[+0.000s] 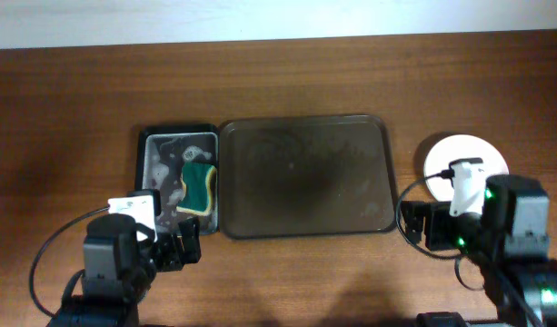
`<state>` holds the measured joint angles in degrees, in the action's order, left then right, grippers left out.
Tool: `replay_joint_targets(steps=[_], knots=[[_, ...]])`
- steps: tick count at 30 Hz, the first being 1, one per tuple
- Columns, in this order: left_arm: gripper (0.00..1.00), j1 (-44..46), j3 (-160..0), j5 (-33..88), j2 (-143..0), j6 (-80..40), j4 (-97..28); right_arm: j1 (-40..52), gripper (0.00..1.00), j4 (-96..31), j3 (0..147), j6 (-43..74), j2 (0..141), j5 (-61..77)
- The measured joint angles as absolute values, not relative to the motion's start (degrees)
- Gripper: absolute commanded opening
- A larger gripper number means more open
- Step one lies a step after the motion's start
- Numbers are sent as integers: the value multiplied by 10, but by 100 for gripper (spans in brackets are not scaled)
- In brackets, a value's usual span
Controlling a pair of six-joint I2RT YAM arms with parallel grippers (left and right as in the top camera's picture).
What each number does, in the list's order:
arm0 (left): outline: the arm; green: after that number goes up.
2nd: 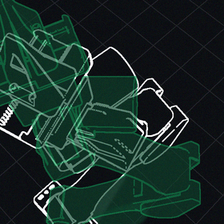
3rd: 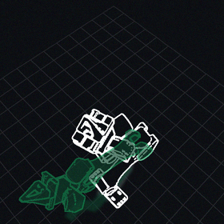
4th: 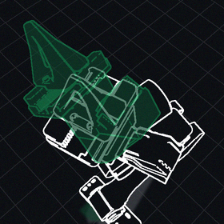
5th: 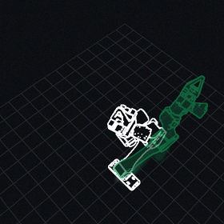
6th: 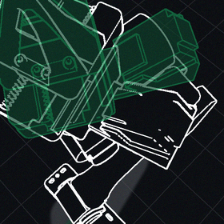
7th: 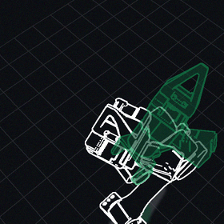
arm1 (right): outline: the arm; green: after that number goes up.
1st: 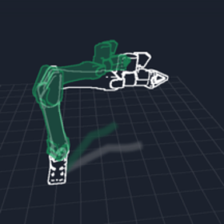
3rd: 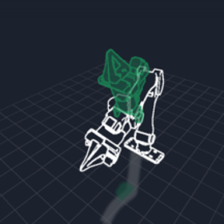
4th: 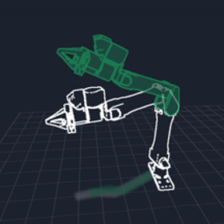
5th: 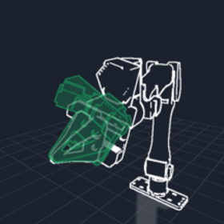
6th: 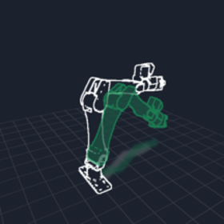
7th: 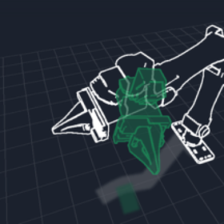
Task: Clean dirty plates on tray and stack at the side
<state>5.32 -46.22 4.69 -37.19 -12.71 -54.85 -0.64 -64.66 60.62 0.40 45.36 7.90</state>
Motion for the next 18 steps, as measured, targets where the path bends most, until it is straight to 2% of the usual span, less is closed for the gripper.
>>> replay_joint_targets(steps=[13, 15, 18], knots=[[99, 53, -460, 44, -363, -127, -550, -6, 99, -643, 586, 2, 459, 75], [99, 53, -460, 44, -363, -127, -551, -6, 99, -619, 573, 2, 426, 73], [99, 53, -459, 44, -363, -127, -552, -6, 99, -470, 465, 2, 293, 73]])
